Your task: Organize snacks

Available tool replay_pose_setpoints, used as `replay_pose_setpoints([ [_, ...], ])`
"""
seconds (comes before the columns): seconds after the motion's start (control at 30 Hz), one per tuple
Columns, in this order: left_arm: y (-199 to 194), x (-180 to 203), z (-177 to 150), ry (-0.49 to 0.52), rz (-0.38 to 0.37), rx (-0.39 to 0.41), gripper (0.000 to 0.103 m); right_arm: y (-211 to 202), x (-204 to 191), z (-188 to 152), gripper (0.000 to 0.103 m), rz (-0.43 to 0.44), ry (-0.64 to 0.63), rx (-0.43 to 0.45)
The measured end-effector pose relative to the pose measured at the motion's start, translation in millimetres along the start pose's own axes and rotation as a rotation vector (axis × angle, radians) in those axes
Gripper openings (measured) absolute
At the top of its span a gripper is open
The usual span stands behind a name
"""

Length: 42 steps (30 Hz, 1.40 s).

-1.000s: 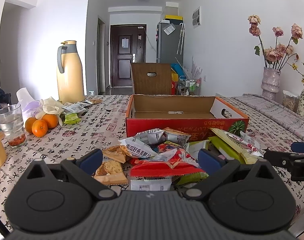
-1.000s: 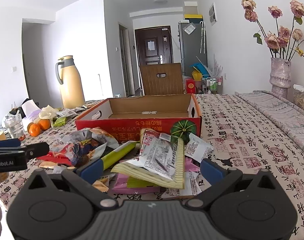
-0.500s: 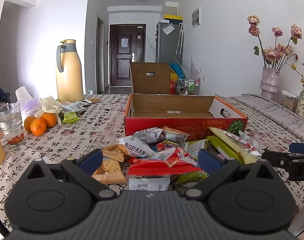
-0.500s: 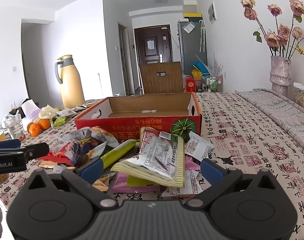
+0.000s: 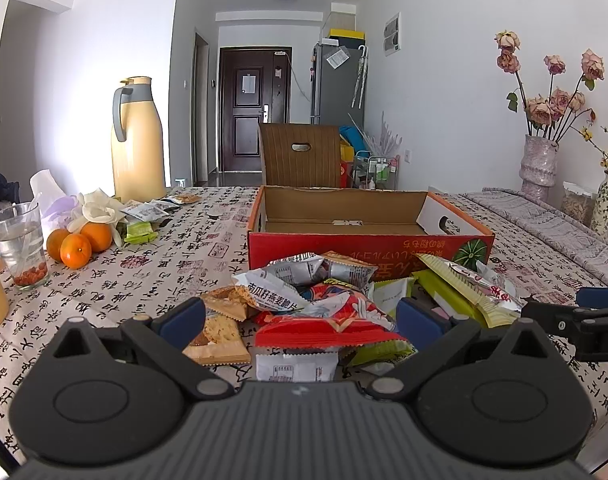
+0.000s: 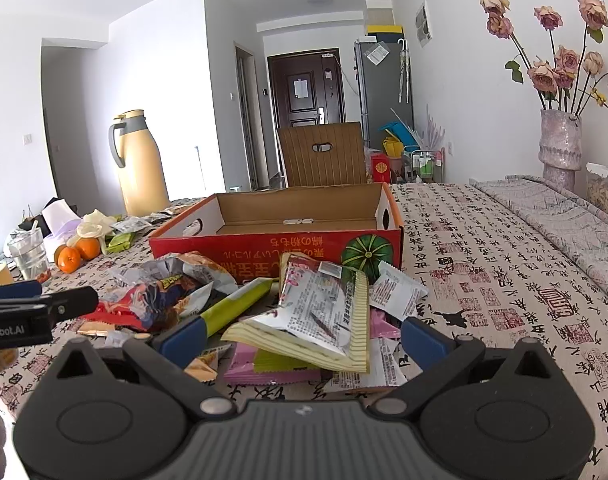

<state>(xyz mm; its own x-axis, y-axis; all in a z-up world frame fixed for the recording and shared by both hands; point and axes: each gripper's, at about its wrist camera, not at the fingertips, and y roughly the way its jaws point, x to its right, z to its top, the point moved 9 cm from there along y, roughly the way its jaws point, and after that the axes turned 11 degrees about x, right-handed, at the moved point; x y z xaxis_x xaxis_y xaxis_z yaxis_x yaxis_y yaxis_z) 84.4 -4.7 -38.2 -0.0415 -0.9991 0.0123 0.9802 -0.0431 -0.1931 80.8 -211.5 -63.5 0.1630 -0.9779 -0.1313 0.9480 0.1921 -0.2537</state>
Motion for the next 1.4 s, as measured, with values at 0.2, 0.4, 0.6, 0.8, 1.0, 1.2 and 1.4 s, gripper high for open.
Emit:
replay_pose_setpoints([
  [0.2,0,1,0,0.000,0.000,0.000,0.103,0,0,-1,0.103,0.000,0.001,-0.001],
  [0.4,0,-1,-1,-0.004,0.001,-0.002,0.103,0,0,-1,0.103,0.000,0.001,-0.002],
  [0.6,0,0,-2,-0.005,0.001,-0.003,0.103,0,0,-1,0.103,0.000,0.001,-0.003],
  [0.8,1,0,-3,-0.007,-0.003,-0.004,0.103,2,-2,-3,0.103,0.003,0.002,-0.008],
  [1.0,3,0,-1,-0.016,0.001,-0.002,0.103,5,-4,1,0.103,0.005,0.004,-0.006],
  [1.2,9,0,4,-0.020,0.005,-0.002,0.103,16,-1,7,0.103,-0.005,0.018,-0.023],
  [1.4,15,-1,7,-0.024,0.009,-0.008,0.103,34,1,7,0.103,0.000,0.016,-0.063],
])
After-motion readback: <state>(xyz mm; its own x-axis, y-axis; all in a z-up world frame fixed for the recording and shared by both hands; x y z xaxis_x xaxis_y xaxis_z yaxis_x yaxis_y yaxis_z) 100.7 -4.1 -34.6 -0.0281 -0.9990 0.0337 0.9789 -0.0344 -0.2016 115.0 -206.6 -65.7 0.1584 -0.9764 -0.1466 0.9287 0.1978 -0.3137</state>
